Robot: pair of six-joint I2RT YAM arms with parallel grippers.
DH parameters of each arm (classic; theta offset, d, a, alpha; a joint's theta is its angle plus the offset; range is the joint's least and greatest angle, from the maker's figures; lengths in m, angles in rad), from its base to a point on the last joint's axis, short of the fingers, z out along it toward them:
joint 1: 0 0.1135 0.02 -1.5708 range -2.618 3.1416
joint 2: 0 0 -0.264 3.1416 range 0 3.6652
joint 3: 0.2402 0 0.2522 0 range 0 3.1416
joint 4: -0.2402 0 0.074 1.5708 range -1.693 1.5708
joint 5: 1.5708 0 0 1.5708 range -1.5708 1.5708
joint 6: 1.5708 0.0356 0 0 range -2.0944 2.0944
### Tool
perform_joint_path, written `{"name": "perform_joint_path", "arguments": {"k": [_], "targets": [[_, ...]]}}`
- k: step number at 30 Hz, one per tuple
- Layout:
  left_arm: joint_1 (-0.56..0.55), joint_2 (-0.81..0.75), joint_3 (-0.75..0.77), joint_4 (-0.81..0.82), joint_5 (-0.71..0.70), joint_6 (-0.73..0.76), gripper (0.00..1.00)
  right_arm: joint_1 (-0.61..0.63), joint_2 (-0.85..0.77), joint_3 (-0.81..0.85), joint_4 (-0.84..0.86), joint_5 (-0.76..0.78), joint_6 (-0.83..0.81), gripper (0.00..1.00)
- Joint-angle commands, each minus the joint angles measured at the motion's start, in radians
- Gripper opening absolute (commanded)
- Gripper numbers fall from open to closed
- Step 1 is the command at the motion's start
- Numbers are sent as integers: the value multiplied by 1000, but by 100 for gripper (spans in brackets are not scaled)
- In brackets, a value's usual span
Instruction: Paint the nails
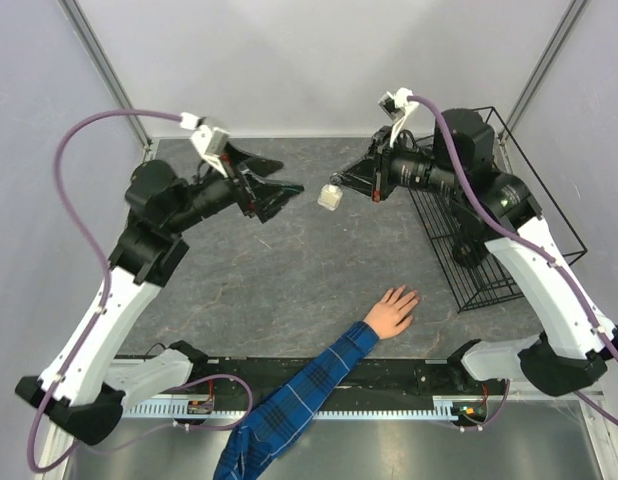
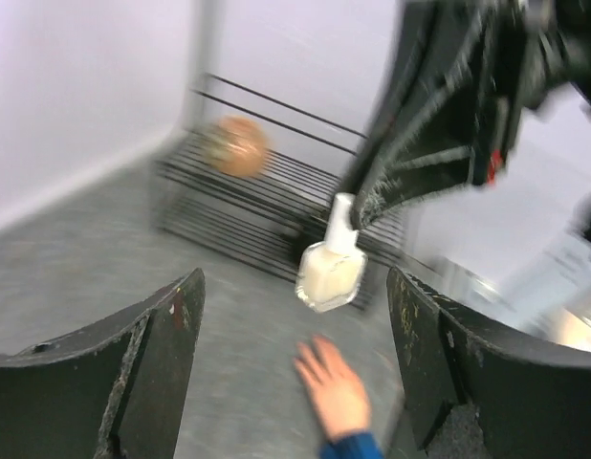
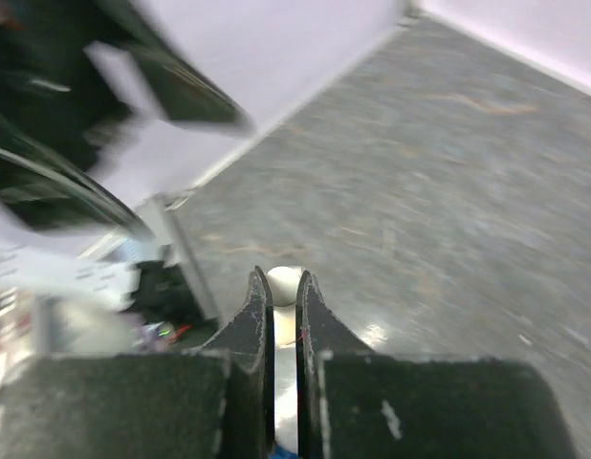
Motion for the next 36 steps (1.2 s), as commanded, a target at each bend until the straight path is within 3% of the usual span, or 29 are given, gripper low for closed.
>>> {"name": "perform_joint_path", "arguments": {"k": [1, 6, 11, 24, 36], "targets": [[5, -103, -45, -31, -460, 127, 82, 2, -110, -227, 174, 384, -1, 0], [3, -143, -62, -46, -509, 126, 82, 2, -177, -625, 487, 630, -3, 0], [3, -174, -82, -51, -501, 84, 81, 10, -146, -836, 723, 771, -61, 0], [3, -201, -82, -121, -471, -46, 80, 16, 81, -977, 999, 915, -35, 0], [5, -221, -26, -221, -484, -92, 78, 16, 283, -987, 1151, 888, -14, 0]]}}
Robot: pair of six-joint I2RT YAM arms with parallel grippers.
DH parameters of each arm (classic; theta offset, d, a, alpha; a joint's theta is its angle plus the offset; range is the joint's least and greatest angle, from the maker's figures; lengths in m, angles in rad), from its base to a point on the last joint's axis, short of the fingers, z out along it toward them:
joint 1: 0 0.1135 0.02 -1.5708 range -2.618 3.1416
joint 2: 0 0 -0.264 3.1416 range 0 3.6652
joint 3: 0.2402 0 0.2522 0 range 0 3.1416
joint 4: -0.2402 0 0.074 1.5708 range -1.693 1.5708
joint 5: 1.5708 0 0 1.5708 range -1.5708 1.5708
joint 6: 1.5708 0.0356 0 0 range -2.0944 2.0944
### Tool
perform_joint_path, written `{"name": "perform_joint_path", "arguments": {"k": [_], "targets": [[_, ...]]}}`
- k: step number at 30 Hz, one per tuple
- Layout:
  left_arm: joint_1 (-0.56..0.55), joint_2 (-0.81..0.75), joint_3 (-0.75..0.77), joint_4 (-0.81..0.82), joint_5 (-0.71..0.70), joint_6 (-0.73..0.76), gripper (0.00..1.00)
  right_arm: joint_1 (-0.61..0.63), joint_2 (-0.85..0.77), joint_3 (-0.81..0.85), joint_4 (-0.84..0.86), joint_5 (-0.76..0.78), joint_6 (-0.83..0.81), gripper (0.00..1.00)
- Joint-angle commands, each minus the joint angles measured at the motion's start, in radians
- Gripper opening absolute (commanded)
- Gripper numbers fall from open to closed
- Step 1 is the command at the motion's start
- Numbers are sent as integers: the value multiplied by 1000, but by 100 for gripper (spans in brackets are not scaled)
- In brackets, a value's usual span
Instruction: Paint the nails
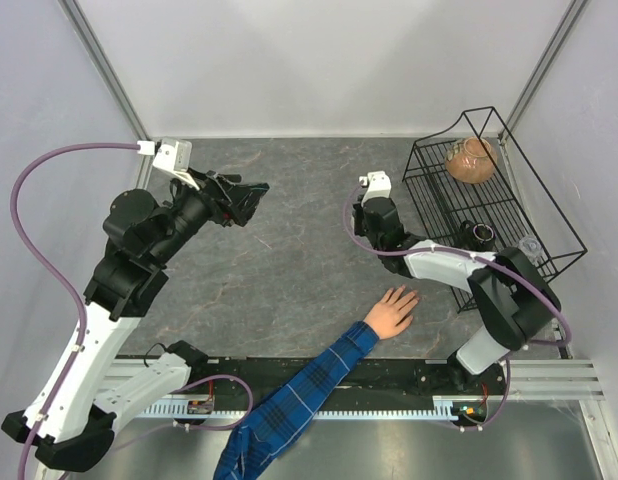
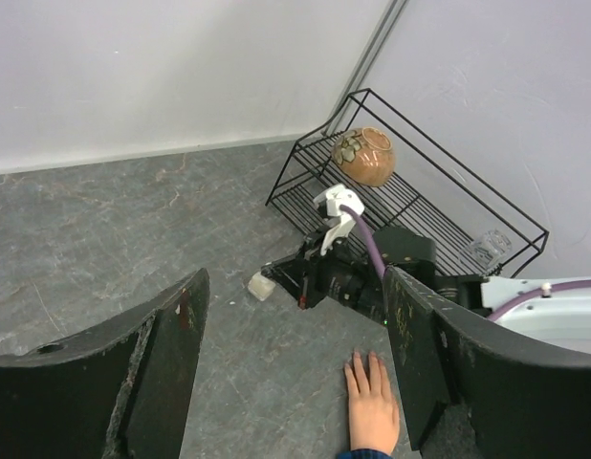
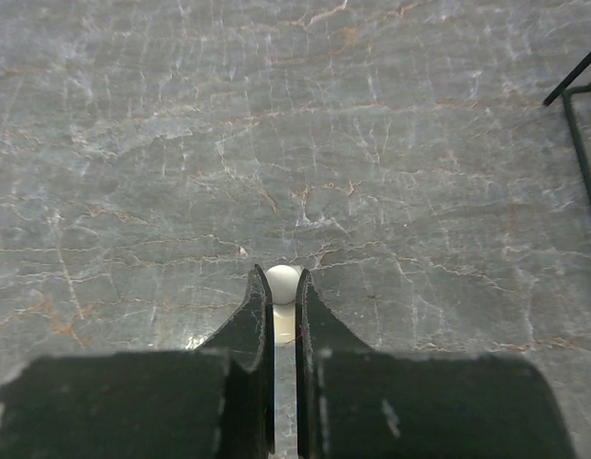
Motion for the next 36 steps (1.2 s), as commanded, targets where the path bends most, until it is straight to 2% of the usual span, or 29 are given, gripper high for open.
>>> {"name": "perform_joint_path", "arguments": {"k": [1, 8, 19, 25, 31, 35, 36], "targets": [[3, -14, 64, -32, -16, -40, 78, 5, 49, 8, 113, 3, 27, 0], [3, 0, 75, -36, -14, -42, 78, 13, 106, 21, 123, 6, 15, 1], [3, 38, 93, -32, -5, -25, 78, 34, 129, 18, 113, 30, 3, 12], [2, 36, 90, -30, -8, -11, 78, 37, 132, 25, 87, 41, 0, 25], [3, 27, 91, -32, -11, 9, 79, 46, 88, 51, 25, 52, 4, 50], [2, 30, 113, -30, -23, 41, 79, 53, -15, 125, -119, 72, 19, 70], [2, 32, 120, -30, -34, 46, 79, 54, -38, 149, -212, 81, 24, 73]]}}
